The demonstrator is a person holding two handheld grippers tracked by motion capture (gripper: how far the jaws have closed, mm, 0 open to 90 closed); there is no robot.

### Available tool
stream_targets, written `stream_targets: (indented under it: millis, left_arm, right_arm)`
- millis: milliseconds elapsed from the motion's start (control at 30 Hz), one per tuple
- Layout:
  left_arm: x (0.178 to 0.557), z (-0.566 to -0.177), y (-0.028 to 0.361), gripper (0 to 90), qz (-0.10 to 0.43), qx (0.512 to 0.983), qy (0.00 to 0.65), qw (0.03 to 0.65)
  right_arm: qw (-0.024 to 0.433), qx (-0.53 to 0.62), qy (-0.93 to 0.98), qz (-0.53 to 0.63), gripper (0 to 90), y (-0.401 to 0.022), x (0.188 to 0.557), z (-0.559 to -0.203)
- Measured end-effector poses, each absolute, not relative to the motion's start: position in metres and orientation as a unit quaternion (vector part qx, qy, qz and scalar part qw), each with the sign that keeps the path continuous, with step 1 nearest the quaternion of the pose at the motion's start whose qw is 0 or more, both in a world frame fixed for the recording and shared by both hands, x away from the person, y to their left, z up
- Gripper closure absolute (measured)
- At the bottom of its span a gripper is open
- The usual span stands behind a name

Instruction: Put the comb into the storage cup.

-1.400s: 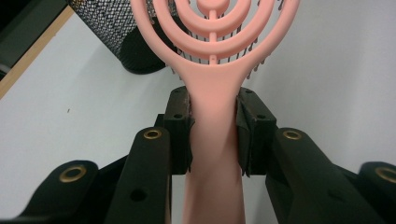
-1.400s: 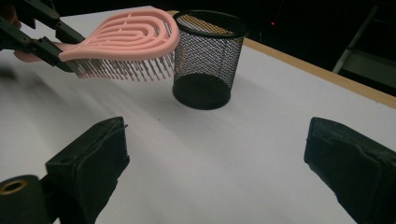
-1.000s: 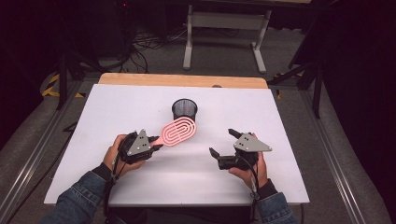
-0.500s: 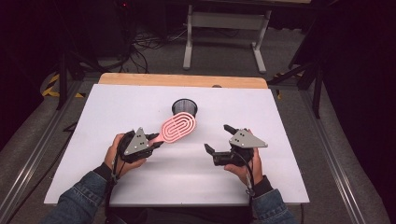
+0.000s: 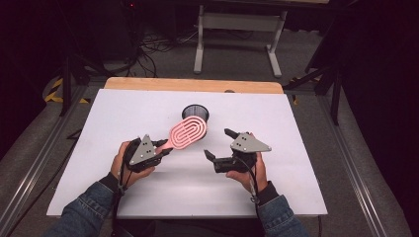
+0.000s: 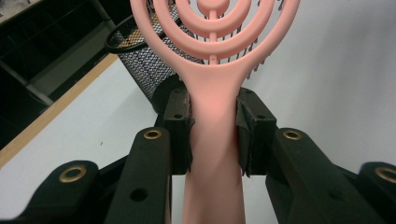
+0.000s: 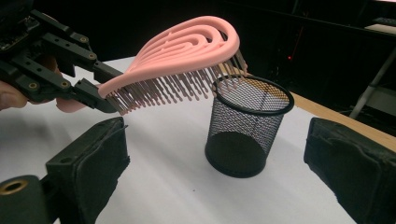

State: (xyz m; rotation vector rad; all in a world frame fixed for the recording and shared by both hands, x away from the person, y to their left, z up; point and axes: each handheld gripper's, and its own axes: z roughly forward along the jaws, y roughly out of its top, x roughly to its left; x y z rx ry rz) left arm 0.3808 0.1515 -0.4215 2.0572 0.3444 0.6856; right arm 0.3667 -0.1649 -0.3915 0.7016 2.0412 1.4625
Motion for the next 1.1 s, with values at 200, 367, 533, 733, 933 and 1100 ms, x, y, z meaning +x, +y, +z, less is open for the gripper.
stream_targets:
  millis: [200,367,533,733,933,1100]
  left_arm:
    - [0.378,-0.42,0.151,69.7,0.287,0.826,0.143,0.464]
    - [0.374,-0.423,0.146,69.8,0.294,0.815,0.148,0.477]
    - [0.37,-0.424,0.143,69.7,0.3,0.804,0.154,0.49]
    - [0.368,-0.426,0.14,69.7,0.305,0.799,0.158,0.493]
    - [0.367,-0.428,0.138,69.7,0.307,0.799,0.161,0.492]
    - [0.365,-0.431,0.134,69.7,0.308,0.796,0.166,0.494]
  right_arm:
    - [0.254,0.262,0.745,0.559,6.9,-0.161,0.367,-0.389]
    - [0.235,0.275,0.741,0.566,9.1,-0.152,0.37,-0.388]
    - [0.22,0.275,0.745,0.566,9.8,-0.142,0.373,-0.389]
    - [0.187,0.29,0.743,0.573,10.8,-0.135,0.378,-0.389]
    - [0.158,0.301,0.743,0.577,14.1,-0.127,0.381,-0.392]
    - [0.146,0.306,0.741,0.58,16.9,-0.121,0.384,-0.393]
